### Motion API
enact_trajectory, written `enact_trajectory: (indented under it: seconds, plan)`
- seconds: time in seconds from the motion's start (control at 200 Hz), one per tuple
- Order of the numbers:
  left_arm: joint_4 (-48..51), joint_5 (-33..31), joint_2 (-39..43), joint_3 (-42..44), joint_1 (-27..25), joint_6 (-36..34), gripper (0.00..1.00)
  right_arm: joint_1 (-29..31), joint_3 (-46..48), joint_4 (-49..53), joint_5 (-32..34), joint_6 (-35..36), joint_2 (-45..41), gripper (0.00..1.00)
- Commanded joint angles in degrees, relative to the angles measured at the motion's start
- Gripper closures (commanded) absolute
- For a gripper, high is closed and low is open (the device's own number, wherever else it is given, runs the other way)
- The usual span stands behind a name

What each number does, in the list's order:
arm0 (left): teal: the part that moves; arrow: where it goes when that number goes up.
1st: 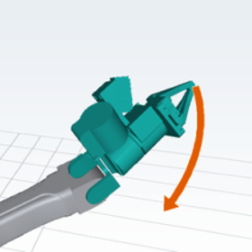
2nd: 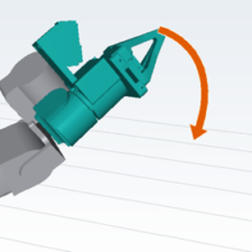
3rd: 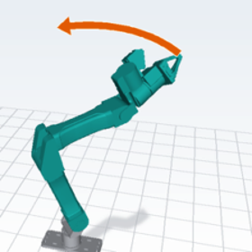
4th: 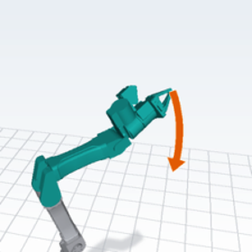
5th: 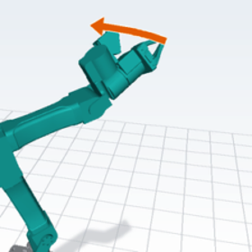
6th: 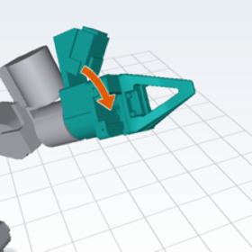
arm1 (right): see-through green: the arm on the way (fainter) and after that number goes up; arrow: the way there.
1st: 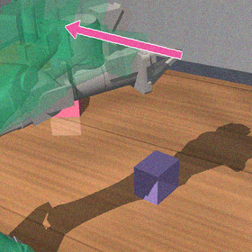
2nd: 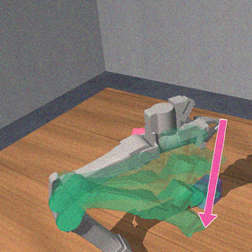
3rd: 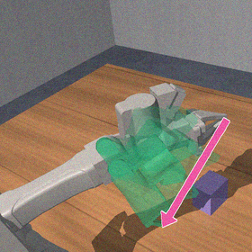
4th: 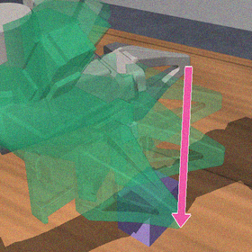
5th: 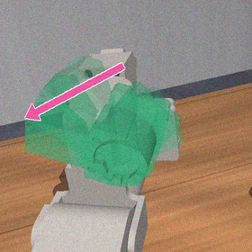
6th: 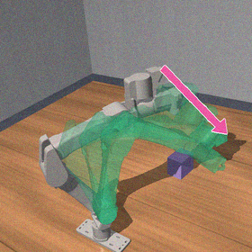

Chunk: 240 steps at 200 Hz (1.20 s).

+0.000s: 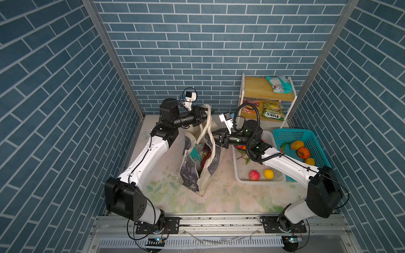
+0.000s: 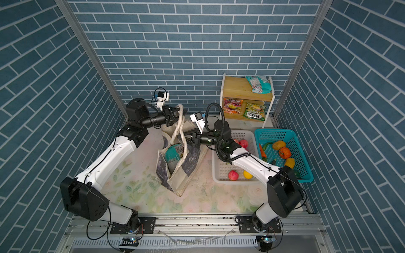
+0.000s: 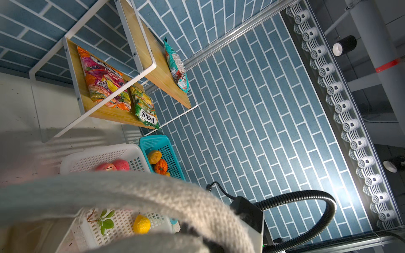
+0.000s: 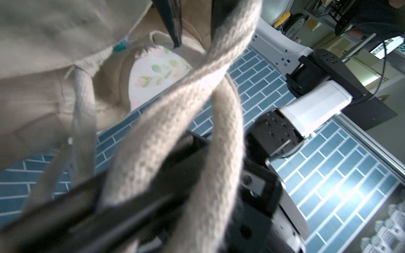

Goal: Place the food into the grocery bag and tie it

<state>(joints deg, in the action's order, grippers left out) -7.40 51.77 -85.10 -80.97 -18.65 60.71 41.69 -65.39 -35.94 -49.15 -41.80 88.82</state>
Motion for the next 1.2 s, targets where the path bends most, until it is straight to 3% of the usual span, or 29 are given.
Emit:
enact_trajectory:
  seconds: [0.0,0.325,0.67,1.195]
  plan:
    - [-2.47,0.63,0.62,1.05,0.29,-0.42,1.00,0.75,-0.35,-16.47,-0.69,-6.01,1.95,0.68]
    - [3.94,-2.37,3.23,2.40,0.35,-5.54,1.00,1.02,-0.52,-28.48,5.47,-8.55,5.49,0.52]
    - [17.25,-11.87,8.21,2.66,0.30,-16.50,1.00,2.41,-3.96,-29.25,9.88,-9.39,7.59,0.42]
    - [26.95,-24.08,9.82,1.42,-2.51,-24.63,1.00,4.58,-7.45,-30.40,12.27,-10.93,9.66,0.33]
